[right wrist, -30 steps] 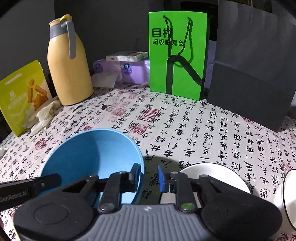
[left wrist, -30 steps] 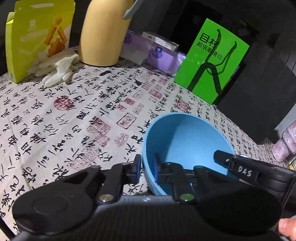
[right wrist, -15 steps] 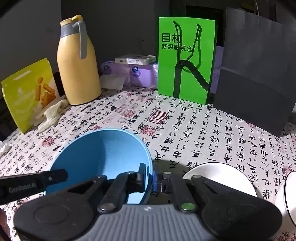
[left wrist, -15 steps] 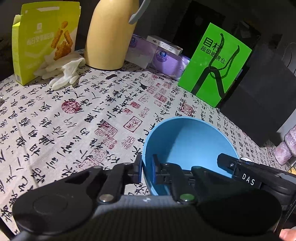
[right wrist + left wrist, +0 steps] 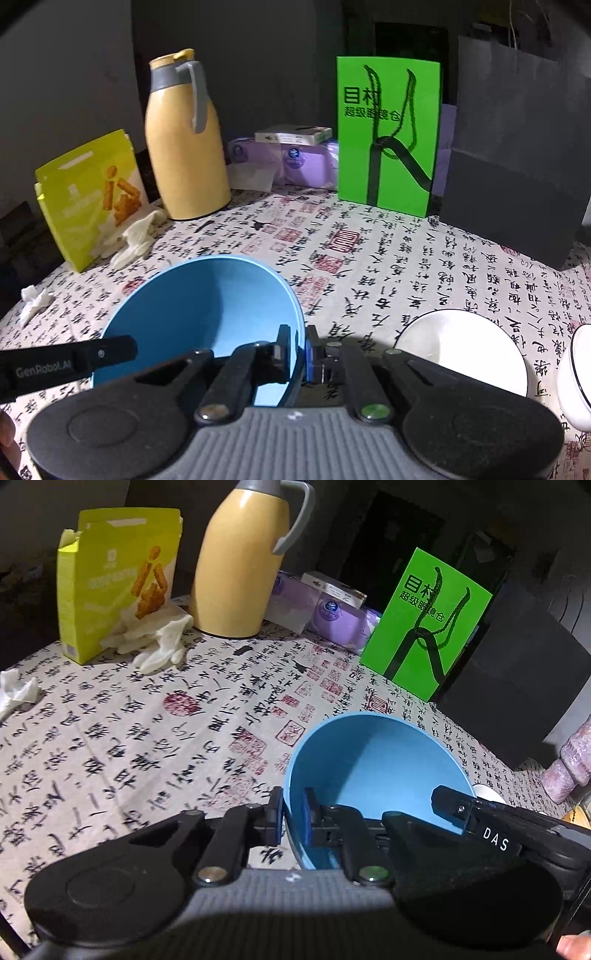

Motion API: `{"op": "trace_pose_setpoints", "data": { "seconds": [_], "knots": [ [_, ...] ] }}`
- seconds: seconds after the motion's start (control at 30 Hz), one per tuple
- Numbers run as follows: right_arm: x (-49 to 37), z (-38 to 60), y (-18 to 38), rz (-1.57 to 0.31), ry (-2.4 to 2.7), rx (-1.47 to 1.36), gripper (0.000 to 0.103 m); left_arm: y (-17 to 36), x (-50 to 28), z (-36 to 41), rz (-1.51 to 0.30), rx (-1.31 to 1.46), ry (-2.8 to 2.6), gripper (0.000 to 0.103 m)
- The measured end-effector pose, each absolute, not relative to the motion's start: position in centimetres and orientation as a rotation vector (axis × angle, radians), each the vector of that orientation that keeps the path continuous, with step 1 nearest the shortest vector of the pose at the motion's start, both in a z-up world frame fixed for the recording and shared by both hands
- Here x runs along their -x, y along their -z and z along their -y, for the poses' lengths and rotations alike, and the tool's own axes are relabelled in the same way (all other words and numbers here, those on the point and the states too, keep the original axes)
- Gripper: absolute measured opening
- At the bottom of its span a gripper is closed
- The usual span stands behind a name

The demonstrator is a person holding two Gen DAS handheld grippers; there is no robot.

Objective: Organize plates and bowls
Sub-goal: 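Lift the blue bowl and carry it across the table with both grippers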

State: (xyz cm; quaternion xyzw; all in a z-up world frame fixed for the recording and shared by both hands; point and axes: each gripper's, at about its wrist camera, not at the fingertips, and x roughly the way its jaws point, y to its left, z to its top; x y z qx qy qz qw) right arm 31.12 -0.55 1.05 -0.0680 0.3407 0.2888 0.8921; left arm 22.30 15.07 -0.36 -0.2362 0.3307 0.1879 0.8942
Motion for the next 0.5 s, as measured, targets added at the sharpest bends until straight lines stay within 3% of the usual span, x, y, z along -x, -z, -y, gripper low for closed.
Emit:
{"op": "trace_pose_setpoints", "data": {
  "seconds": [0.5],
  "knots": [
    [-25.2, -1.2, -2.0, -0.704, -0.642, 0.121, 0.007, -1.0, -15.2, -16.7, -0.657, 0.497, -0.428, 0.011]
  ]
}}
